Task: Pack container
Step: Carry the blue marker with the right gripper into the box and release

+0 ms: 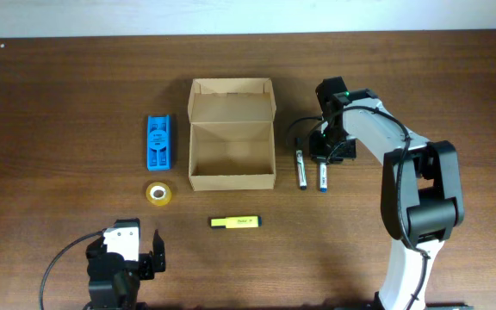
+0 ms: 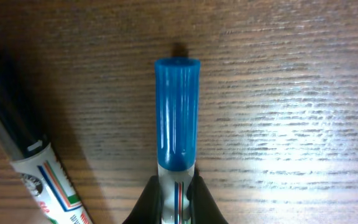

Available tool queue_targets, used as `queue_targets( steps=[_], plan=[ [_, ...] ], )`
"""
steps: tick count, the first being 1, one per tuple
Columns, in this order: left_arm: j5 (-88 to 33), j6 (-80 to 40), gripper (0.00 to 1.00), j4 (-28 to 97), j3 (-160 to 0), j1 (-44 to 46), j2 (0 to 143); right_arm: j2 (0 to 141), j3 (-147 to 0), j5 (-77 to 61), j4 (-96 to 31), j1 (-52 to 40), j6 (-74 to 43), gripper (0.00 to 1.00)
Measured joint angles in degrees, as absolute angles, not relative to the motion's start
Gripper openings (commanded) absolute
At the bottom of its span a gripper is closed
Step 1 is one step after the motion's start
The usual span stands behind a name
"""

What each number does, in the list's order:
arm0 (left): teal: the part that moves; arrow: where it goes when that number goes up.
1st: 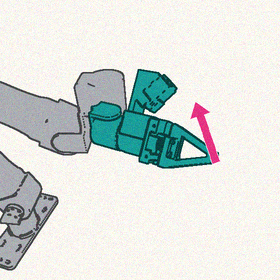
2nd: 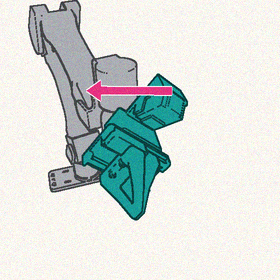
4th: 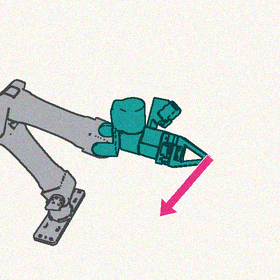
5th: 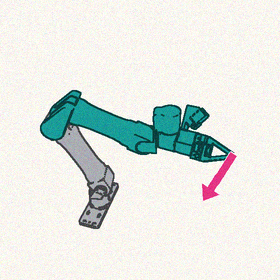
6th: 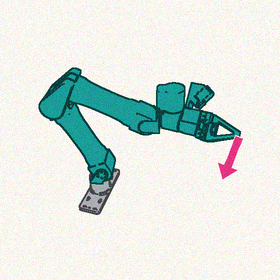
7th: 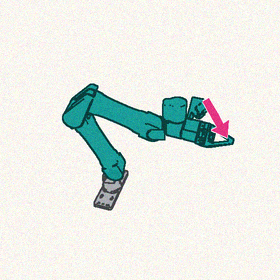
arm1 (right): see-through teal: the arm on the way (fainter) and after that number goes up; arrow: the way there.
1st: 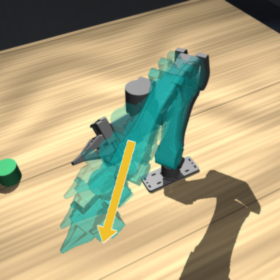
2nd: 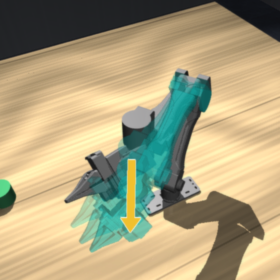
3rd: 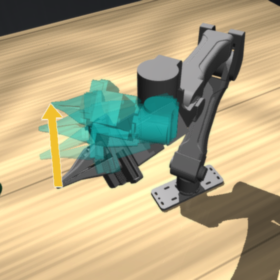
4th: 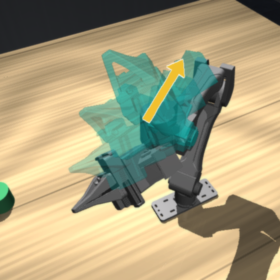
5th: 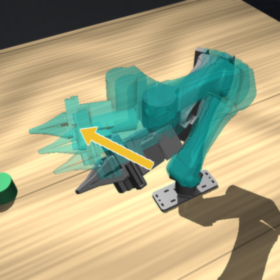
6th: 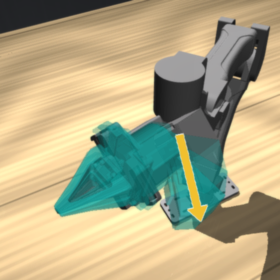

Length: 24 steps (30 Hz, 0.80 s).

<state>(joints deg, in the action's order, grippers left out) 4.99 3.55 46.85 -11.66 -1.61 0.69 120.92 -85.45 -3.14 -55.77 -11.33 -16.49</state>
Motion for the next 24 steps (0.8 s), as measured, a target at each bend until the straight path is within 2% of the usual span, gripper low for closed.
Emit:
queue_targets(
  steps=[9, 14, 19, 24],
  plan=[
    [5.0, 3.6, 1.00, 46.9, -11.7, -1.6, 0.7, 120.7, -96.0, -4.3, -63.3, -11.4, -15.6, 0.08],
    [5.0, 3.6, 0.99, 46.9, -11.7, -1.6, 0.7, 119.9, -105.3, -8.6, -67.7, -12.7, -8.8, 0.11],
    [5.0, 3.6, 1.00, 46.9, -11.7, -1.6, 0.7, 118.7, -111.6, -11.0, -68.4, -18.1, -1.3, 0.12],
    [5.0, 3.6, 1.00, 46.9, -11.7, -1.6, 0.7, 118.5, -112.3, -11.5, -66.3, -26.0, 9.0, 0.24]
  ],
)
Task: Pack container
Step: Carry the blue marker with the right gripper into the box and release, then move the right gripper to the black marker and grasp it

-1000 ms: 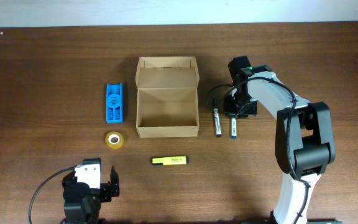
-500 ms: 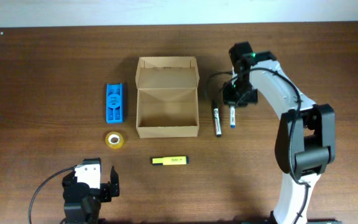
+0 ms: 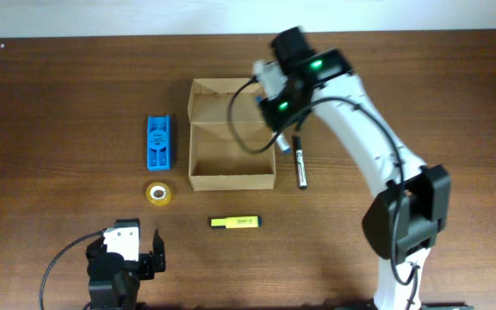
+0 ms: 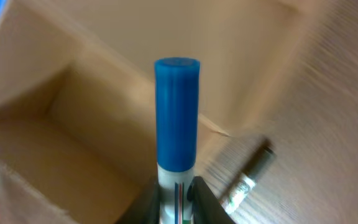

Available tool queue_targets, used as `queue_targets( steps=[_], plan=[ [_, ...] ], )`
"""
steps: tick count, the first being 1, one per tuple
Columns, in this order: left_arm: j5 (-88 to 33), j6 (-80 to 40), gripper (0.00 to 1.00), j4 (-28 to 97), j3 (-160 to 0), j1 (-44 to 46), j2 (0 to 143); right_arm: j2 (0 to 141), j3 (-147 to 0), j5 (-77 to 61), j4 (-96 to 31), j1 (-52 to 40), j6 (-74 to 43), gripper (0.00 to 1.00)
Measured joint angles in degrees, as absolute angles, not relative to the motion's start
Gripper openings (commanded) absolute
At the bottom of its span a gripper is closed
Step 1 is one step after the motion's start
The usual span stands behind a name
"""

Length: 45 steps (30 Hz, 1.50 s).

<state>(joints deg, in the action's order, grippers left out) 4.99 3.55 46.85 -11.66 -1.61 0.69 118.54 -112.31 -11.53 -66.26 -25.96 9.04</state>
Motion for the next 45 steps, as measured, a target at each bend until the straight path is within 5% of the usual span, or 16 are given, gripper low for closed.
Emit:
queue_targets(
  steps=[10, 13, 16, 17, 19, 20, 34, 45],
  plan=[
    [5.0, 3.6, 1.00, 46.9, -11.7, -1.6, 0.7, 118.5, -112.3, -4.1, -59.2, -37.1, 18.8, 0.25],
    [5.0, 3.6, 1.00, 46.9, -11.7, -1.6, 0.7, 118.6, -112.3, -2.4, -59.1, -37.4, 19.4, 0.15],
    [5.0, 3.6, 1.00, 46.9, -11.7, -1.6, 0.7, 118.6, -112.3, -0.3, -59.1, -37.3, 17.8, 0.32],
    [5.0, 3.6, 0.99, 46.9, -11.7, -1.6, 0.7, 118.6, -112.3, 0.3, -59.1, -37.1, 17.0, 0.43],
    [5.0, 3.6, 1.00, 46.9, -11.7, -1.6, 0.7, 118.5, -112.3, 1.2, -59.7, -36.7, 13.5, 0.82],
    [5.0, 3.6, 1.00, 46.9, -11.7, -1.6, 0.7, 118.5, -112.3, 1.4, -60.4, -36.4, 12.2, 0.84],
    [5.0, 3.6, 0.99, 46.9, -11.7, -1.6, 0.7, 112.2, -111.1, 3.0, -75.9, -22.3, -5.7, 0.84],
    [5.0, 3.6, 1.00, 46.9, -11.7, -1.6, 0.7, 98.7, -83.3, 2.9, -57.4, -18.4, -11.5, 0.89]
  ],
)
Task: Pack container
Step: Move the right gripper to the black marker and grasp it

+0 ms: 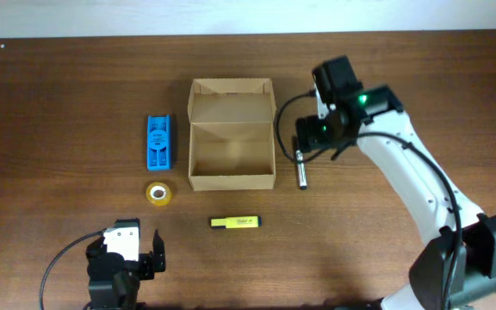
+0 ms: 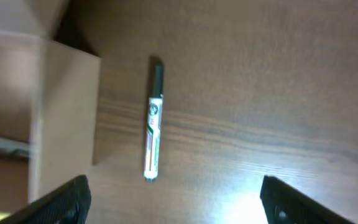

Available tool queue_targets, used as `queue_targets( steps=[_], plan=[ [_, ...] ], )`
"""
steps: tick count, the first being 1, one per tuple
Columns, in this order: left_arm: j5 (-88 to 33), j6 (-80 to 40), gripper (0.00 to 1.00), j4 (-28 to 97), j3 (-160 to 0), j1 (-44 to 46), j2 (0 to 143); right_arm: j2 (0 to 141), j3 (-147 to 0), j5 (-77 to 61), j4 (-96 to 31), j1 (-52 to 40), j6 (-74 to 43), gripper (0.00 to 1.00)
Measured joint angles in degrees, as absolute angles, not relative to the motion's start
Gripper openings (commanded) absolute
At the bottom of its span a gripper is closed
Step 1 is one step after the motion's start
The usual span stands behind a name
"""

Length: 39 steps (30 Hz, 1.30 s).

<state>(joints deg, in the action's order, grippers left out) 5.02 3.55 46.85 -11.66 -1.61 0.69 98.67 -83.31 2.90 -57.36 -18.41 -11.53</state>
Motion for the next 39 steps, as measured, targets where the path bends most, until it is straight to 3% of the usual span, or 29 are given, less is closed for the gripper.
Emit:
queue_targets(
  steps=[8, 19, 26, 30, 36, 39],
  plan=[
    [5.0, 3.6, 1.00, 46.9, -11.7, -1.6, 0.7, 99.4, -73.1, 1.0, -47.6, -19.3, -14.8, 0.89],
    [5.0, 3.6, 1.00, 46.9, -11.7, -1.6, 0.7, 103.4, -71.2, 0.6, -42.1, -19.5, -16.5, 0.85],
    [5.0, 3.6, 1.00, 46.9, -11.7, -1.6, 0.7, 108.3, -70.9, 0.4, -41.0, -19.6, -16.5, 0.67],
    [5.0, 3.6, 0.99, 46.9, -11.7, -1.6, 0.7, 109.1, -70.9, 0.4, -40.4, -19.6, -16.6, 0.62],
    [5.0, 3.6, 1.00, 46.9, -11.7, -1.6, 0.7, 111.5, -70.9, 0.4, -40.2, -19.5, -16.6, 0.62],
    [5.0, 3.6, 1.00, 46.9, -11.7, -1.6, 0.7, 112.1, -70.9, 0.4, -40.2, -19.6, -16.7, 0.56]
  ],
)
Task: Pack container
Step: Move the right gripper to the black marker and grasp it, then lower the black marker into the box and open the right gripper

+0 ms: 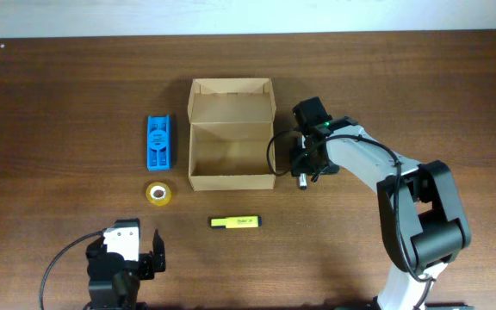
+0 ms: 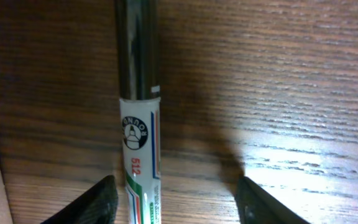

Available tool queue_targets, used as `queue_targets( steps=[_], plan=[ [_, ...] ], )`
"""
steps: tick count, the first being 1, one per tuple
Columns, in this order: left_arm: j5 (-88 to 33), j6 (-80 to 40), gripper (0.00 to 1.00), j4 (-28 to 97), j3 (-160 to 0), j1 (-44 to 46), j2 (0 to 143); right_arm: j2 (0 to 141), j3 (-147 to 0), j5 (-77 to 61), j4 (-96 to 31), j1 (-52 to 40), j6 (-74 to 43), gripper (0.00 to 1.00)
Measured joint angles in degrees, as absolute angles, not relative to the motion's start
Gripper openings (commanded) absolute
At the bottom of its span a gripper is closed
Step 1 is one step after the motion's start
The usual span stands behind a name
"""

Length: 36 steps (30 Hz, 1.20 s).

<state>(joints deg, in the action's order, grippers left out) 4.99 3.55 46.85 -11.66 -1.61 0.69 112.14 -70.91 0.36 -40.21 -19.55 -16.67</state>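
An open cardboard box (image 1: 231,176) sits mid-table with its lid flap folded back. Just right of it a white marker with a black cap (image 2: 138,130) lies on the wood; only its end (image 1: 300,182) shows from overhead. My right gripper (image 2: 179,205) is low over this marker and open, with the marker between the fingers, close to the left finger (image 2: 101,202). No blue marker shows in the box from overhead. My left gripper (image 1: 136,258) rests at the front left, away from everything.
Left of the box lie a blue stapler-like item (image 1: 158,142) and a yellow tape roll (image 1: 158,194). A yellow highlighter (image 1: 235,222) lies in front of the box. The box wall stands just left of the right gripper.
My right gripper was open and high above the black-capped marker; now it is low, with its fingers on either side of the marker. The left arm has not moved.
My right gripper was shut on a blue-capped marker on the table beside the black one. Then it held that marker over the box. Later it was open above the black marker, the blue one lying in the box. Now it straddles the black marker.
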Motion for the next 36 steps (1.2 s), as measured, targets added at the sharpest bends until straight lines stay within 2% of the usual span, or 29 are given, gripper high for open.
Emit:
queue_targets(
  steps=[5, 12, 20, 22, 36],
  plan=[
    [5.0, 3.6, 1.00, 46.9, -11.7, -1.6, 0.7, 112.1, -70.9, 0.4, -40.2, -19.5, -16.6, 0.30],
    [5.0, 3.6, 0.99, 46.9, -11.7, -1.6, 0.7, 112.2, -70.9, 0.1, -40.2, -19.5, -16.6, 0.16],
    [5.0, 3.6, 0.99, 46.9, -11.7, -1.6, 0.7, 112.2, -71.0, 0.0, -40.3, -19.5, -16.7, 0.09],
    [5.0, 3.6, 1.00, 46.9, -11.7, -1.6, 0.7, 112.2, -71.0, -0.1, -40.4, -19.5, -16.6, 0.04],
    [5.0, 3.6, 1.00, 46.9, -11.7, -1.6, 0.7, 110.4, -78.3, -0.5, -48.0, -19.5, -16.1, 0.04]
  ],
)
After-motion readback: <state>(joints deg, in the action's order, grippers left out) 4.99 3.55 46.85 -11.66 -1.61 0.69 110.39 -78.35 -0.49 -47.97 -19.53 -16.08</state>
